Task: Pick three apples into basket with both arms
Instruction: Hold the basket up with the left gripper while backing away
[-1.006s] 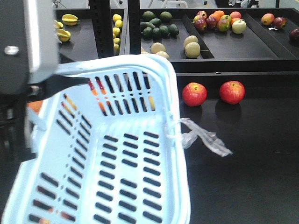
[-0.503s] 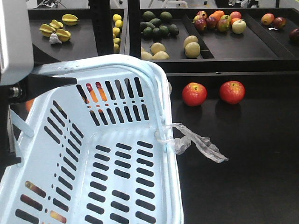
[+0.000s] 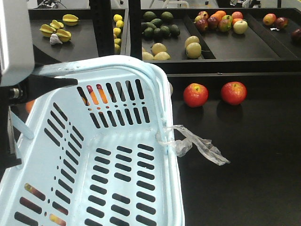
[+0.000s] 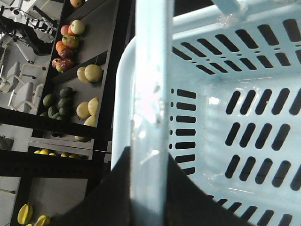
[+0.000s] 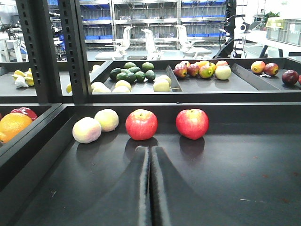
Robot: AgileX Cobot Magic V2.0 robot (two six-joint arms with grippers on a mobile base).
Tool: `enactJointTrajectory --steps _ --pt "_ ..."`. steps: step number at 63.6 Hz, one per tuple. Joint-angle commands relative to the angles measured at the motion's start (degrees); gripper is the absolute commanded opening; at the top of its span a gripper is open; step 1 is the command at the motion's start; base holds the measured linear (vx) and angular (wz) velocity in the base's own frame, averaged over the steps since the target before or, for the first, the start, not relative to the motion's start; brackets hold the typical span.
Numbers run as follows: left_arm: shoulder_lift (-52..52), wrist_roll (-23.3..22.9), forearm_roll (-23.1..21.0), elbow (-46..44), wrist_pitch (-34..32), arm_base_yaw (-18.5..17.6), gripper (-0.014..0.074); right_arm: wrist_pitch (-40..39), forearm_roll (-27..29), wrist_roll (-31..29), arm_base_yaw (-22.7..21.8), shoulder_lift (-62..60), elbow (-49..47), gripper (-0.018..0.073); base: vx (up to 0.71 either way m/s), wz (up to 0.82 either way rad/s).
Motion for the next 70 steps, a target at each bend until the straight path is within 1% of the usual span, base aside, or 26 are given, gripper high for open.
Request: enactJointTrajectory --steps 1,41,57,70 --pt "-0.9 -0.5 0.0 -1.9 -4.9 -0.3 -0.0008 -4.5 -0.4 -0.5 -0.1 -0.6 0.8 -0.0009 0.00 0.00" --pt "-0.9 -0.5 0.0 -1.9 -4.9 -0.3 -0.0008 -4.5 -0.4 -0.5 -0.1 -0.6 0.8 -0.0009 -0.01 0.03" --pt "-0.9 -0.5 0.0 -1.9 -4.9 -0.3 -0.0008 -4.5 -0.4 -0.5 -0.1 -0.6 0.8 -0.0009 -0.05 0.20" --pt "-0.9 -0.5 0.0 -1.9 -4.9 -0.3 -0.0008 -4.5 -0.4 -0.5 -0.1 -0.6 0.8 -0.0009 -0.07 0.37"
